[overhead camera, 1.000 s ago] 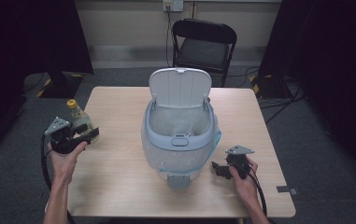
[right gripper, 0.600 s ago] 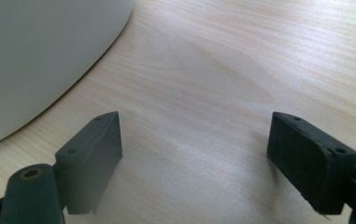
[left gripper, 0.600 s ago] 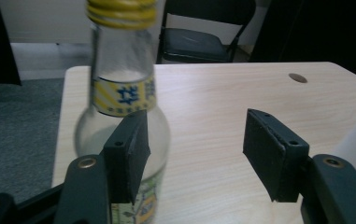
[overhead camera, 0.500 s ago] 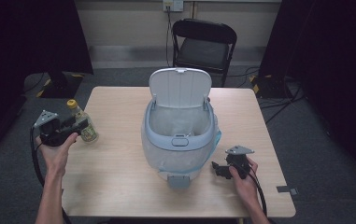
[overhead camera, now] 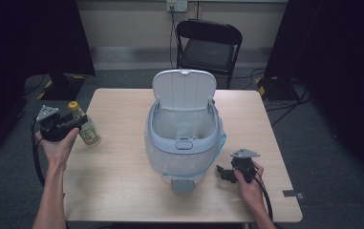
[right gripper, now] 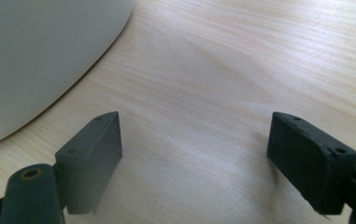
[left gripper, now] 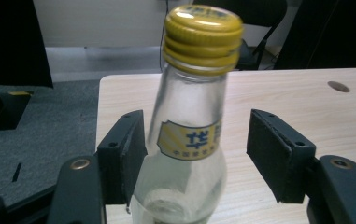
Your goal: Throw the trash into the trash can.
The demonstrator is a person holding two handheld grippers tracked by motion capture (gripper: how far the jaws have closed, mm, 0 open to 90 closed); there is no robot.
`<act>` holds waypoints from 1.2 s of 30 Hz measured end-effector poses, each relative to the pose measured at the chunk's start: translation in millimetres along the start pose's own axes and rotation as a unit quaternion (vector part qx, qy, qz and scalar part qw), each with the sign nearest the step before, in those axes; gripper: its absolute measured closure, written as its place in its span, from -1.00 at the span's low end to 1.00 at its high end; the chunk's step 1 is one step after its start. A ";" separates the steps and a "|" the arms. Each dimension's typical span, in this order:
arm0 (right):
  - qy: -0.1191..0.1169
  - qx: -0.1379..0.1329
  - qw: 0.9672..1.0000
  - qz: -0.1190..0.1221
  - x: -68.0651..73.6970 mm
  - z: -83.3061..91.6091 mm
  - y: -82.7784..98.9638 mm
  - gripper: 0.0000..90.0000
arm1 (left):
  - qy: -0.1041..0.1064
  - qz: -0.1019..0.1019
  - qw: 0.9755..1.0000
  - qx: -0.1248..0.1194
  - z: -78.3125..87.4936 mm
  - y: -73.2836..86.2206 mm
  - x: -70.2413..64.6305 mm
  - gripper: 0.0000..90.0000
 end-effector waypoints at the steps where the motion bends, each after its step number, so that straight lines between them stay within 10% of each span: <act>1: 0.000 0.000 1.000 0.000 0.0 0.0 0.0 -0.62 | -0.002 -0.001 1.000 -0.005 -1.1 0.0 0.1 -0.14; 19: 0.000 0.000 1.000 0.000 0.0 0.0 0.0 -0.62 | -0.021 -0.003 1.000 0.000 -13.5 -3.9 -0.9 0.14; 36: 0.000 0.000 1.000 0.000 0.0 0.0 0.0 -0.62 | 0.024 -0.022 0.999 0.004 8.5 5.8 -28.6 0.19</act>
Point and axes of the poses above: each handheld gripper's, and its own axes: z roughly backward along the jaws, y roughly out of its underside, x roughly to its left, the point moved 3 cm from there along -z, roughly forward along the jaws, and after that the axes turned 10 degrees about z, right-handed, at the moved point
